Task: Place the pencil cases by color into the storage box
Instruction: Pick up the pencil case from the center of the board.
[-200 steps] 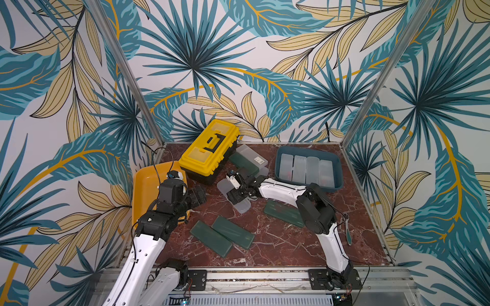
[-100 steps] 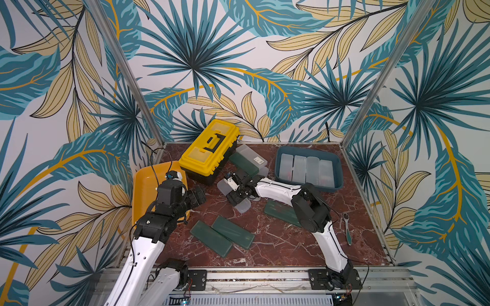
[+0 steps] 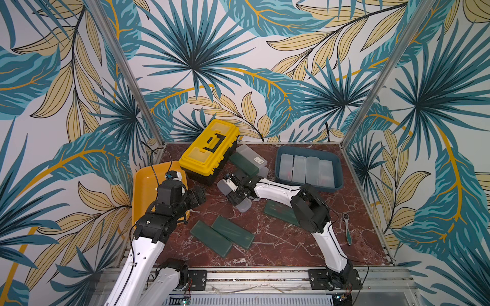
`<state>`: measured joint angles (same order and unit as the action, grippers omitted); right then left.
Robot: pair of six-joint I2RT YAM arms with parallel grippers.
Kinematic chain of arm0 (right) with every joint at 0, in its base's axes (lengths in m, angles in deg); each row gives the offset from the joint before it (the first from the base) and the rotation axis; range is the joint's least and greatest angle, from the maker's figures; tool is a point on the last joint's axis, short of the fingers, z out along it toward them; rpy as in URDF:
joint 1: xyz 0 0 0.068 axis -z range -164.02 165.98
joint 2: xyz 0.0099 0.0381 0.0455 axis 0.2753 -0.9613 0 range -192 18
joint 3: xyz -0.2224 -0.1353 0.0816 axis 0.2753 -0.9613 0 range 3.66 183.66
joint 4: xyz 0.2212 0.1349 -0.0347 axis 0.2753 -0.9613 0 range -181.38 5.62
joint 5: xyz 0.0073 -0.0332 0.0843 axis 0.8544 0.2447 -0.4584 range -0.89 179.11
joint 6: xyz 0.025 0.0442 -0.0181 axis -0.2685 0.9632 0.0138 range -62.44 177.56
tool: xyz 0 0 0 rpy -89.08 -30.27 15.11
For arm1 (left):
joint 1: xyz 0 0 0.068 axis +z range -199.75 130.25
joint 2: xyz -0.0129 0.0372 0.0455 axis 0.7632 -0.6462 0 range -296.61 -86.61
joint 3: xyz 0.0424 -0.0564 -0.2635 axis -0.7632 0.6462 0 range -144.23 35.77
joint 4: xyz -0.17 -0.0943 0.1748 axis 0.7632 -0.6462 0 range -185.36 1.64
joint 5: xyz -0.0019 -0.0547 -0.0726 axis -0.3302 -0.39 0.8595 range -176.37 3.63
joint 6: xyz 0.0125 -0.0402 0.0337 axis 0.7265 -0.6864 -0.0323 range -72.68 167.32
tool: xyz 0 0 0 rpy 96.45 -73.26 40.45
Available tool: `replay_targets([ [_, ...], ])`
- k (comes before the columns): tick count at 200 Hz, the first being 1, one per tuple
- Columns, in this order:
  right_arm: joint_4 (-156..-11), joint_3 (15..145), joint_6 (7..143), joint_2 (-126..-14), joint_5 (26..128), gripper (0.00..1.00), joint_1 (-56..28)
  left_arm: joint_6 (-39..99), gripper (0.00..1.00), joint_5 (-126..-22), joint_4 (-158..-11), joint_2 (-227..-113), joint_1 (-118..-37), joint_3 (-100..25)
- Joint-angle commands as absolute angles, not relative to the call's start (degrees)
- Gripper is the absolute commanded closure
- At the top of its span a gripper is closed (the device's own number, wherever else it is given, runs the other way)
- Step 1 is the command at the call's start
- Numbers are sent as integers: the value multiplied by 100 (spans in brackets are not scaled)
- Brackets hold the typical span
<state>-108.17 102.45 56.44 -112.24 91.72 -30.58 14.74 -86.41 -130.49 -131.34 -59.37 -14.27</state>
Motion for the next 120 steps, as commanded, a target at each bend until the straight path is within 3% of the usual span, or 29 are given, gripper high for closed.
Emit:
replay_targets([
  [1, -11053, 9842, 5602, -11173, 9303, 29, -3160, 1566, 7, -8715, -12932, -13163, -5880, -1746],
  [120, -10737, 9033, 6222, -9323, 8666, 32, -3176, 1768, 7, -8688, -12866, -13311, -5886, -1965],
])
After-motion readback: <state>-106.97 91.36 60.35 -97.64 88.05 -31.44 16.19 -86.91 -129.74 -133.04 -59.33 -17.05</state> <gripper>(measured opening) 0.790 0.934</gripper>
